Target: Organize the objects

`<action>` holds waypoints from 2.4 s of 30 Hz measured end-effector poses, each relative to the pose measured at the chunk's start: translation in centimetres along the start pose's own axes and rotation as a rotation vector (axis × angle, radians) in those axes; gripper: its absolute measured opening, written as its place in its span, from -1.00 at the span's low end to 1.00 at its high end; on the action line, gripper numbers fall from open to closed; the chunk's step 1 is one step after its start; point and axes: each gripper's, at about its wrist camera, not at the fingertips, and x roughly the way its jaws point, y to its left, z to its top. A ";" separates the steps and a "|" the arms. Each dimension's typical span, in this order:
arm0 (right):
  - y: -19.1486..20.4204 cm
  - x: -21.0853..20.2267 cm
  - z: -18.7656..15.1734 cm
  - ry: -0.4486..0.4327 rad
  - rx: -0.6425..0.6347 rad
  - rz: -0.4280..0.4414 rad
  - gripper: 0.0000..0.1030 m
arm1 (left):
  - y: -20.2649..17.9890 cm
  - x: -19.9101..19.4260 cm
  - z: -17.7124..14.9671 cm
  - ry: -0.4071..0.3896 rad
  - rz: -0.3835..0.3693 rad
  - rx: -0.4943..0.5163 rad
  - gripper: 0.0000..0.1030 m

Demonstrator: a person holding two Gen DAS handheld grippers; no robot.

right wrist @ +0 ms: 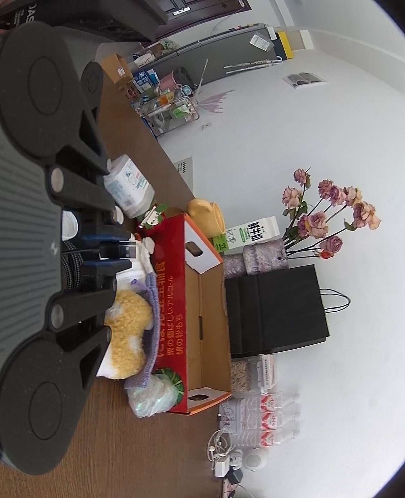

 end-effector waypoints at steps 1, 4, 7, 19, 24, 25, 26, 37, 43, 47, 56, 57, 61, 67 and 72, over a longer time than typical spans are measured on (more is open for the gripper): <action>-0.4 0.3 -0.4 0.017 0.010 0.000 -0.79 | 0.0 0.3 -0.1 0.011 -0.004 -0.004 -0.43; -1.4 1.2 -2.0 0.085 0.045 0.003 -0.79 | 0.0 0.6 -0.2 0.014 0.007 -0.003 -0.43; -1.3 0.8 -2.3 0.091 0.052 0.035 -0.80 | 0.0 0.5 -0.1 0.013 0.018 -0.004 -0.43; 0.2 -3.4 3.5 -0.128 0.028 0.099 -0.80 | -0.1 -1.0 0.0 -0.016 0.040 -0.006 -0.43; 0.9 -3.6 3.9 -0.117 0.019 0.102 -0.80 | 0.2 -1.9 0.0 -0.033 0.050 -0.016 -0.43; 1.1 -3.3 3.6 -0.099 0.012 0.089 -0.80 | 0.2 -2.1 -0.1 -0.039 0.051 -0.018 -0.43; 1.2 -2.8 2.9 -0.061 0.006 0.077 -0.80 | 0.2 -2.4 -0.2 -0.045 0.053 -0.020 -0.43; 1.6 -1.9 -2.0 0.113 0.033 0.079 -0.80 | 0.1 -2.9 -0.8 -0.044 0.039 -0.022 -0.43; 1.6 -3.0 0.1 0.043 0.030 0.078 -0.80 | -0.5 -1.9 -1.3 -0.009 -0.007 -0.011 -0.43; 1.2 -2.7 0.0 0.051 0.054 0.082 -0.80 | -0.8 -0.9 -1.6 0.030 0.013 0.007 -0.43; 0.9 -5.8 1.8 -0.037 0.046 0.082 -0.81 | -1.0 -0.6 -1.6 0.033 0.055 0.007 -0.44; 0.8 -6.2 1.8 -0.043 0.054 0.084 -0.82 | -1.0 -0.6 -1.5 0.032 0.058 0.005 -0.44; 0.4 -7.5 1.8 -0.083 0.080 0.091 -0.82 | -0.9 -0.5 -1.5 0.035 0.067 -0.006 -0.44; -0.1 -8.5 1.9 -0.116 0.104 0.115 -0.82 | -1.2 -0.7 -1.3 0.024 0.082 0.001 -0.43; 0.3 -8.9 2.0 -0.118 0.091 0.149 -0.82 | -1.2 -0.7 -1.2 0.014 0.105 -0.006 -0.43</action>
